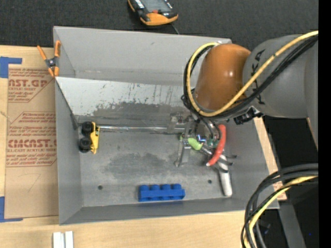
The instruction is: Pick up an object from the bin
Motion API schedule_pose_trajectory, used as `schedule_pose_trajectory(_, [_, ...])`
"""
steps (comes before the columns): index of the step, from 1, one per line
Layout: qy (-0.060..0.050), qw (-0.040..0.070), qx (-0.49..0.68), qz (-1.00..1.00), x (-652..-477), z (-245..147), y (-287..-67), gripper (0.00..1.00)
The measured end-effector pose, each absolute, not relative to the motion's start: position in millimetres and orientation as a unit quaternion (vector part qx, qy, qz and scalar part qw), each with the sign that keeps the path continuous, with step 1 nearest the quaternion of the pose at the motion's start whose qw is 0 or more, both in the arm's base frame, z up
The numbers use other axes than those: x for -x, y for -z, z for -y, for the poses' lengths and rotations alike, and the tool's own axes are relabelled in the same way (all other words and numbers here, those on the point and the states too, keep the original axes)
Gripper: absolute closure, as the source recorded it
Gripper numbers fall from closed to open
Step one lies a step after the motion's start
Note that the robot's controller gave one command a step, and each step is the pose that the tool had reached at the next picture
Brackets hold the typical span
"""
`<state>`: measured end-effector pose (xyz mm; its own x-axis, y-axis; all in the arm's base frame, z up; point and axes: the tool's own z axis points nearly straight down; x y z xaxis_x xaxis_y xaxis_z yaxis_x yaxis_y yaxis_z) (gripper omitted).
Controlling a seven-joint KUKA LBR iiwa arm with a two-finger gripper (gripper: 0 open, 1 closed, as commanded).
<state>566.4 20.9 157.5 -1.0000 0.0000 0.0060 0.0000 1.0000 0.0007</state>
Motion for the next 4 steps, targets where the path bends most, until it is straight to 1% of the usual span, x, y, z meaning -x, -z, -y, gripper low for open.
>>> schedule_pose_trajectory(1, [0.0,-0.001,0.0,1.0,-568.0,-21,-162,0.0])
schedule_pose_trajectory(2, [0.001,0.002,-0.1,0.995,-496.4,-54,-69,0.0])
schedule_pose_trajectory(3, [0.001,-0.003,-0.052,0.999,-480.9,-43,-123,0.0])
schedule_pose_trajectory(4, [0.002,0.001,-0.089,0.996,-480.0,-101,-99,0.0])
